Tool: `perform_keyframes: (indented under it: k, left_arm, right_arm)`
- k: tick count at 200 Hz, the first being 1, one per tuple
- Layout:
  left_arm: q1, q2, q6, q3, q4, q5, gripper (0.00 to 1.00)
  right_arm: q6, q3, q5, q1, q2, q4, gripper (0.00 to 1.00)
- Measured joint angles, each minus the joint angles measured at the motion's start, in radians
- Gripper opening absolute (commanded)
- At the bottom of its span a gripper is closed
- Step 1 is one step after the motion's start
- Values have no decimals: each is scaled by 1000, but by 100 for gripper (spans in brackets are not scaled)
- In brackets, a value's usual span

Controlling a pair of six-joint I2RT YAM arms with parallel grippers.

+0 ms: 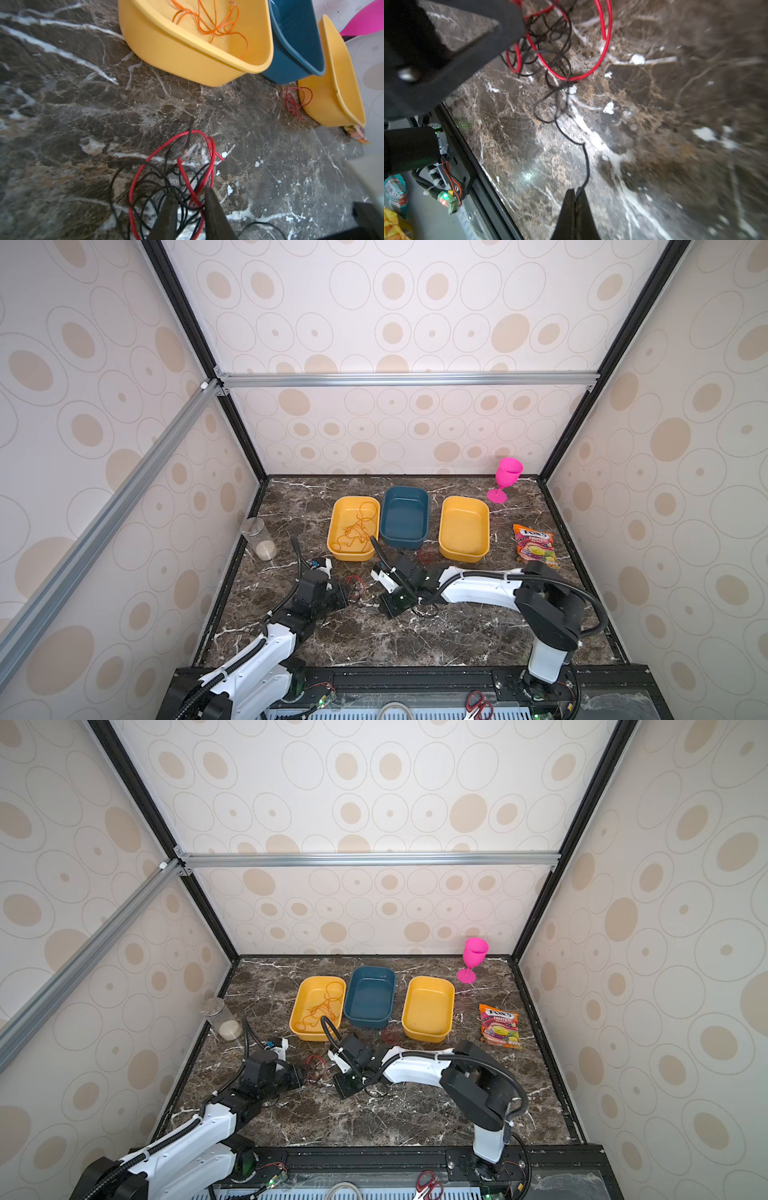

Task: Untangle the cables
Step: 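Grasp a black wire beside the left gripper with the right gripper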

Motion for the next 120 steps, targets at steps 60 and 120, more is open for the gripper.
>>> perform_keyframes:
  k: [60, 120]
  left_arm:
    - [0, -48, -10, -9, 7, -47, 0]
    - [0, -143, -46, -53, 3, -84, 0]
  right_arm:
    - [-56, -55, 283, 5, -275, -159, 0]
    - [-61, -59, 520, -40, -472, -348, 0]
